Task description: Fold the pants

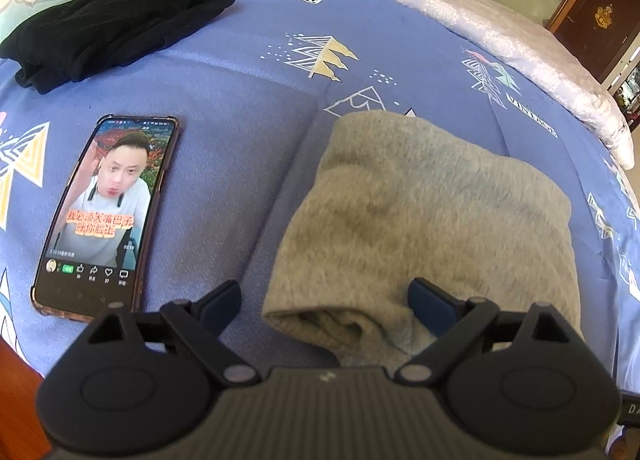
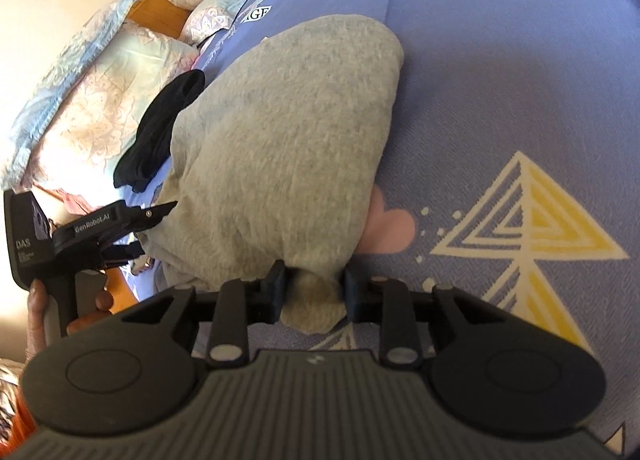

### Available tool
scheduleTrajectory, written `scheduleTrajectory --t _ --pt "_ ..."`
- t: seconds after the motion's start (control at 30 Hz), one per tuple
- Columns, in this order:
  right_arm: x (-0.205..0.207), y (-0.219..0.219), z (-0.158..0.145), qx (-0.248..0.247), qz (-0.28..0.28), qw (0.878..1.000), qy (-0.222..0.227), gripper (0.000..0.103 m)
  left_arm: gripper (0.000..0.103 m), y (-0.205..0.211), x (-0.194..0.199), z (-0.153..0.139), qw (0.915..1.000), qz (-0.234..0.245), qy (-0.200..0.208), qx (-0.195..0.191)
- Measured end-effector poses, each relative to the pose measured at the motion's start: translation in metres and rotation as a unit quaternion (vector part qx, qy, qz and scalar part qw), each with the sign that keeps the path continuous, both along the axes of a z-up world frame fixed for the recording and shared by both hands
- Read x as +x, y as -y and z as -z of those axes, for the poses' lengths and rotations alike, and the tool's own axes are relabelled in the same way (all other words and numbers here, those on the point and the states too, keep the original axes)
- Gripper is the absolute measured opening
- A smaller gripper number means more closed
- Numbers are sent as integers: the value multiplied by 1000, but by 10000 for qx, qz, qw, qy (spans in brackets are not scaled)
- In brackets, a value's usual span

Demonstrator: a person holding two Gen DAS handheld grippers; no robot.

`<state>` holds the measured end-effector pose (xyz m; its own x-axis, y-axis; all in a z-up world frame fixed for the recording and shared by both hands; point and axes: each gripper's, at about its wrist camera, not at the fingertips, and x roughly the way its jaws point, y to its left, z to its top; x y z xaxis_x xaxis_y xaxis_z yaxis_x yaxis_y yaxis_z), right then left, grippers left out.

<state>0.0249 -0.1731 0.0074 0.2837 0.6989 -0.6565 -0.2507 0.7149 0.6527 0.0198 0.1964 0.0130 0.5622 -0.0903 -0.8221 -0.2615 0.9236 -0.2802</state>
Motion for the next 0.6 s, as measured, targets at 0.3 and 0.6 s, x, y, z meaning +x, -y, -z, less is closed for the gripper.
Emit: scheduleTrajectory --t 0.3,0.6 --pt "1 17 10 480 217 9983 -264 33 99 8 -6 -1 9993 45 133 354" --pt "2 28 17 926 461 9931 -555 34 100 9 -9 -2 9989 42 186 421"
